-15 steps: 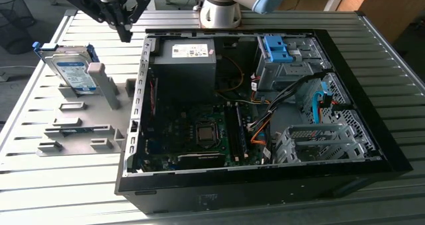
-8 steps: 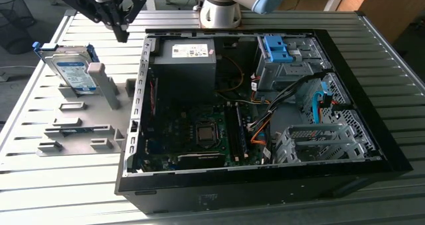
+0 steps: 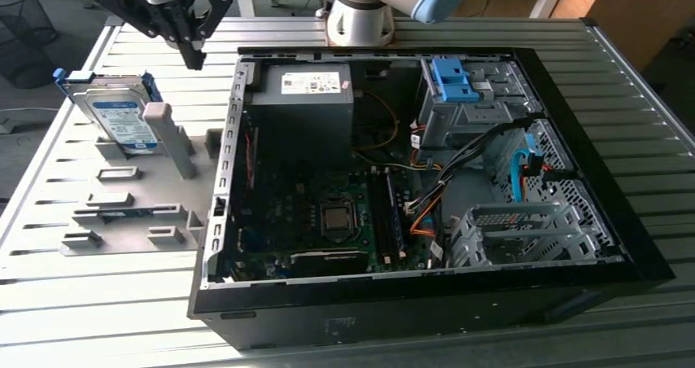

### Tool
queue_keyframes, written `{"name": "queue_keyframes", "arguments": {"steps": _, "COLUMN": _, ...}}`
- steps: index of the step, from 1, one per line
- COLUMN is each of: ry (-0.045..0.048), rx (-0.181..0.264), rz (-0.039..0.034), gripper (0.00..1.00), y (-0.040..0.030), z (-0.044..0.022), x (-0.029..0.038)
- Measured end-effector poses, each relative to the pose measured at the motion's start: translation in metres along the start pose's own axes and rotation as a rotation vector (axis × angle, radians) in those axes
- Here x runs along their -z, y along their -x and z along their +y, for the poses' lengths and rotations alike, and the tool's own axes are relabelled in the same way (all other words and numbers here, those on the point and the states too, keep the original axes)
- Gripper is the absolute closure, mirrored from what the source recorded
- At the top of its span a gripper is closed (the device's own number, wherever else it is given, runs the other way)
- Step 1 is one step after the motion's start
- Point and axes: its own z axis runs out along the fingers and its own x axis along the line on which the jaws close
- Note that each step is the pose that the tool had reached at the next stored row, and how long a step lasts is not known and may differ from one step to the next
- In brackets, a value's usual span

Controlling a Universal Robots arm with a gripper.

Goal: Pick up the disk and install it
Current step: 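Reach for the disk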

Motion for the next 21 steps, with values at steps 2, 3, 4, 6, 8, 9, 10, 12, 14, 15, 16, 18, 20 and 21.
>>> {"name": "queue_keyframes", "arguments": {"steps": 2, "ry": 0.0, "rx": 0.0, "rz": 0.0, "gripper": 0.89, "y": -0.0015, "z": -0.0001, "x": 0.0}}
{"name": "queue_keyframes", "arguments": {"steps": 3, "ry": 0.0, "rx": 0.0, "rz": 0.0001, "gripper": 0.89, "y": -0.0022, "z": -0.0002, "x": 0.0}}
{"name": "queue_keyframes", "arguments": {"steps": 4, "ry": -0.0001, "rx": 0.0, "rz": 0.0001, "gripper": 0.89, "y": -0.0029, "z": -0.0002, "x": 0.0}}
{"name": "queue_keyframes", "arguments": {"steps": 6, "ry": 0.0, "rx": 0.0, "rz": 0.0, "gripper": 0.89, "y": -0.0041, "z": -0.0003, "x": 0.0}}
{"name": "queue_keyframes", "arguments": {"steps": 8, "ry": 0.0, "rx": 0.0, "rz": 0.0, "gripper": 0.89, "y": -0.0053, "z": -0.0004, "x": -0.0001}}
{"name": "queue_keyframes", "arguments": {"steps": 9, "ry": 0.0, "rx": 0.0, "rz": 0.0001, "gripper": 0.89, "y": -0.0058, "z": -0.0004, "x": -0.0001}}
{"name": "queue_keyframes", "arguments": {"steps": 10, "ry": 0.0, "rx": 0.0, "rz": 0.0001, "gripper": 0.89, "y": -0.0063, "z": -0.0004, "x": -0.0001}}
{"name": "queue_keyframes", "arguments": {"steps": 12, "ry": -0.0001, "rx": 0.0, "rz": 0.0001, "gripper": 0.89, "y": -0.0075, "z": -0.0005, "x": 0.0}}
{"name": "queue_keyframes", "arguments": {"steps": 14, "ry": 0.0, "rx": 0.0, "rz": 0.0, "gripper": 0.89, "y": -0.0101, "z": -0.0005, "x": 0.0}}
{"name": "queue_keyframes", "arguments": {"steps": 15, "ry": -0.0001, "rx": 0.0, "rz": 0.0001, "gripper": 0.89, "y": -0.0117, "z": 0.0, "x": 0.0}}
{"name": "queue_keyframes", "arguments": {"steps": 16, "ry": -0.0001, "rx": 0.0, "rz": 0.0, "gripper": 0.89, "y": -0.0132, "z": 0.0008, "x": 0.0}}
{"name": "queue_keyframes", "arguments": {"steps": 18, "ry": 0.0, "rx": 0.0, "rz": 0.0, "gripper": 0.89, "y": -0.0152, "z": 0.0031, "x": -0.0001}}
{"name": "queue_keyframes", "arguments": {"steps": 20, "ry": -0.0001, "rx": 0.0, "rz": 0.0001, "gripper": 0.89, "y": -0.0165, "z": 0.006, "x": -0.0003}}
{"name": "queue_keyframes", "arguments": {"steps": 21, "ry": 0.0, "rx": 0.0, "rz": 0.0001, "gripper": 0.89, "y": -0.017, "z": 0.0069, "x": -0.0003}}
